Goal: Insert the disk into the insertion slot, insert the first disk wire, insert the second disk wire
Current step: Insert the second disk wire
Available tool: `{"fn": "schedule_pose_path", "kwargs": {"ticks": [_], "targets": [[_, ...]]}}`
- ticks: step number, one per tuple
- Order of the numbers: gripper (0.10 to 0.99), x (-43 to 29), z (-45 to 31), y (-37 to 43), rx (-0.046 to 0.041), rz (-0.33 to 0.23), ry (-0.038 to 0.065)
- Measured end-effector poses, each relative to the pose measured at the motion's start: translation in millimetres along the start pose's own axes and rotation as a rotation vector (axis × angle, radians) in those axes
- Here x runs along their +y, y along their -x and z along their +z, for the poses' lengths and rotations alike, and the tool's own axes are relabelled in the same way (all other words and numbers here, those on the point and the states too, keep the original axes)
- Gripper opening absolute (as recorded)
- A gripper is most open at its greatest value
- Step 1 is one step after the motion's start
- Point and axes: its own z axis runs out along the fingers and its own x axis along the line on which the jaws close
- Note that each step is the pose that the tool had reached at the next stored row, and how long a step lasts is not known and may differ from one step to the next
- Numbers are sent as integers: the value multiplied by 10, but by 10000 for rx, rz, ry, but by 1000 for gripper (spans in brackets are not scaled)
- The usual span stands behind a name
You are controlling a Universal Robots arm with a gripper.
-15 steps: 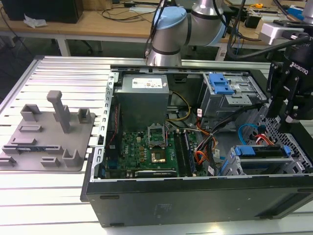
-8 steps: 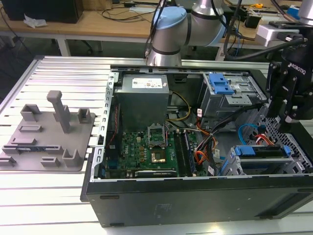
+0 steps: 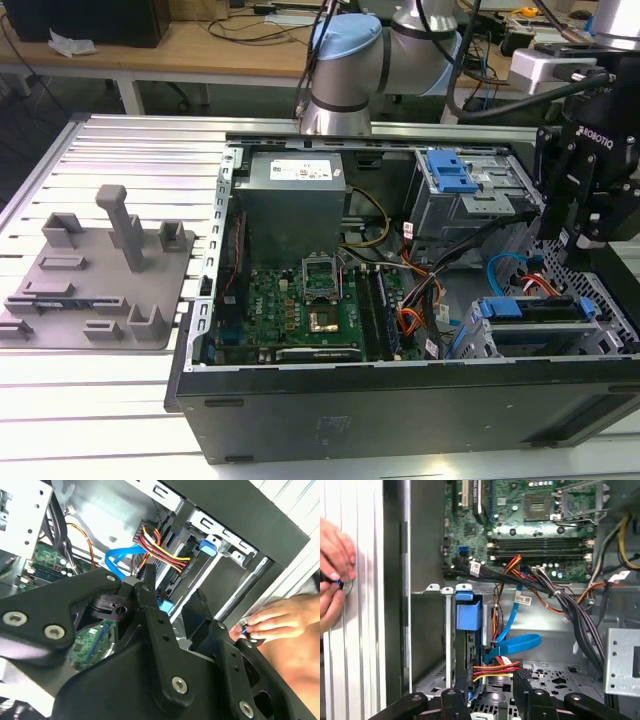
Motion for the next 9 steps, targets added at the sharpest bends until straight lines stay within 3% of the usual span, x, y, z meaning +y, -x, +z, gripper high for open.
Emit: {"fn": "schedule_pose_path", "kwargs": {"ticks": [3, 5, 8, 9], "targets": [[486, 54, -2, 3, 39, -171, -17], [486, 137, -6, 9, 86, -189, 61], [486, 136, -9, 21, 268, -203, 81], [486, 136, -7, 21, 452, -224, 149]]}}
